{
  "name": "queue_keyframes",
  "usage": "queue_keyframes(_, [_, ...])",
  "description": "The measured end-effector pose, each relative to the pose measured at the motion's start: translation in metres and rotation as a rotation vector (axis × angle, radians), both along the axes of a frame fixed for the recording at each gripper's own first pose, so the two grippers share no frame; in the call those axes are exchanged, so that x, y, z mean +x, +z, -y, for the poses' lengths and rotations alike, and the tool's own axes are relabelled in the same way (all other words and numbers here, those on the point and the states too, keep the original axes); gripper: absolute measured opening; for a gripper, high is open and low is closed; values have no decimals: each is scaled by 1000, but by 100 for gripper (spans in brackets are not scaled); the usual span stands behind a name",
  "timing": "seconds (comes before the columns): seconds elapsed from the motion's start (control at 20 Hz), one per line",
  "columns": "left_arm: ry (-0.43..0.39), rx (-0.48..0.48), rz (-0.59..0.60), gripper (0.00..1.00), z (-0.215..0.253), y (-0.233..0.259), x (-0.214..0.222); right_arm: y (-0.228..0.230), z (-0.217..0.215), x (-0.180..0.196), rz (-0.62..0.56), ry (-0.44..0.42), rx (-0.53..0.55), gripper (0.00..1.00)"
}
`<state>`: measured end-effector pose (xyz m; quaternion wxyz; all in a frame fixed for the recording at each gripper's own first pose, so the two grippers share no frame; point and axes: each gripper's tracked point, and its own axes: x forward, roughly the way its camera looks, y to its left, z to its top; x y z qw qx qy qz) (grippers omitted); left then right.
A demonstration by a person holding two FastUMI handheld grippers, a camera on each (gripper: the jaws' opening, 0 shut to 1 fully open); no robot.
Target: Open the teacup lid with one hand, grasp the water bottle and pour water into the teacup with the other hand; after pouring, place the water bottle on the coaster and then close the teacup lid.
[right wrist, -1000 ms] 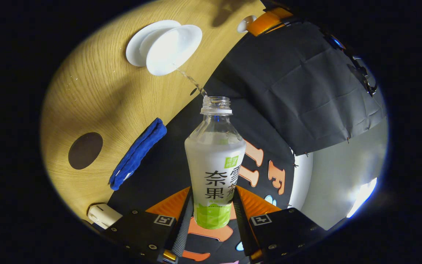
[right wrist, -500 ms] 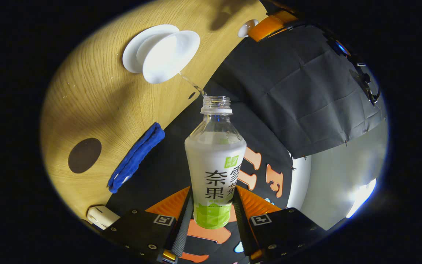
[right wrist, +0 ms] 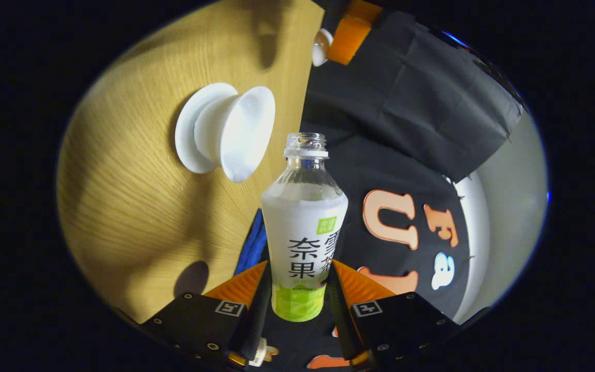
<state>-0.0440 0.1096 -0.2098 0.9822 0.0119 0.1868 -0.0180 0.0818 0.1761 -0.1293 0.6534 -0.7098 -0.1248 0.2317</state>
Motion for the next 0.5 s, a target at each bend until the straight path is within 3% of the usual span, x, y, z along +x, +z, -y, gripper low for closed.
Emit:
queue_keyframes(0.3, [-38,-11,23,34,1,9,-3,-8,2,-7,-275,-92,365,61])
queue_keyframes(0.5, [-64,-23,44,31,40,30,18,-21,12,5,-400,-185,627,62])
